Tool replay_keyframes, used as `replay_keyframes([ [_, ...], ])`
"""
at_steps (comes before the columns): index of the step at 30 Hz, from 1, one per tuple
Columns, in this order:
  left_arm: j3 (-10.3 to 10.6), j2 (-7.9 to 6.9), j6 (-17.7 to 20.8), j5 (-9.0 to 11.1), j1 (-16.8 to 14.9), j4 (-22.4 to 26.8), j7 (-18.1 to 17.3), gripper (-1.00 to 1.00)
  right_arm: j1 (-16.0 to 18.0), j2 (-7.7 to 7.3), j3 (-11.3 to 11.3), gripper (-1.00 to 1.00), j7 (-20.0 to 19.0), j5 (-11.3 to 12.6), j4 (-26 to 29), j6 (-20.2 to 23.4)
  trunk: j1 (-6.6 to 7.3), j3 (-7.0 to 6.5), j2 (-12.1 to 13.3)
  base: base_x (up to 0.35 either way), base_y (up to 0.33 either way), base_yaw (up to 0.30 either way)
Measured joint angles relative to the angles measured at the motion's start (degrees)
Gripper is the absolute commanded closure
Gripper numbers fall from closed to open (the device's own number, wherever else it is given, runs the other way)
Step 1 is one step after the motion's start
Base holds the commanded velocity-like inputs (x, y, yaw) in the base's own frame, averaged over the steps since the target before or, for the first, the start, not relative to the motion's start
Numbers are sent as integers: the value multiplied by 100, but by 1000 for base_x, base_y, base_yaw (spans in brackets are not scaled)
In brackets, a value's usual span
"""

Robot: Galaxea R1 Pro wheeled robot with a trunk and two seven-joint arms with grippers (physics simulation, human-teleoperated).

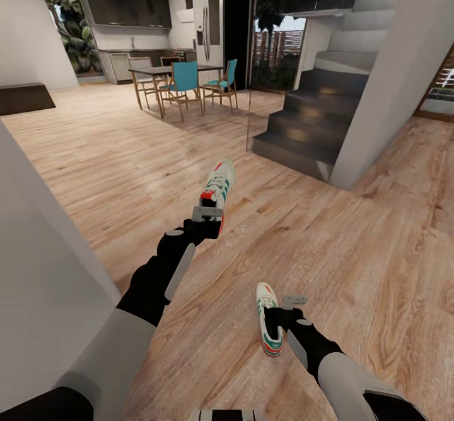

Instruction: Pick up the two gym shoes and the two sandals from the corridor floor and place them onto the hallstand (shoe rack) in the corridor, making sure they are on the rack and not on the floor. Arrange them so the two gym shoes are next to each other and the two sandals are next to each other.

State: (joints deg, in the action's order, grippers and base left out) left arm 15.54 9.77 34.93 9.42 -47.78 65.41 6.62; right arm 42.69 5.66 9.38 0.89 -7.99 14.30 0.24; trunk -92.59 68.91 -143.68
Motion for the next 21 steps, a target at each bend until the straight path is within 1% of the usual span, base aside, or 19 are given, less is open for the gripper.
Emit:
replay_keyframes([
  [8,0,-1,1,1,0,1,0,100,0,0,-1,-100,-4,-2,-1,0,-21,249,-11,0,0,64],
  [17,0,-1,1,1,0,1,0,100,1,0,-2,-100,-2,-3,-1,0,-44,531,-23,0,0,114],
  [21,0,-2,1,2,0,2,0,100,1,0,2,-100,0,-3,-1,0,-44,568,-24,0,0,137],
])
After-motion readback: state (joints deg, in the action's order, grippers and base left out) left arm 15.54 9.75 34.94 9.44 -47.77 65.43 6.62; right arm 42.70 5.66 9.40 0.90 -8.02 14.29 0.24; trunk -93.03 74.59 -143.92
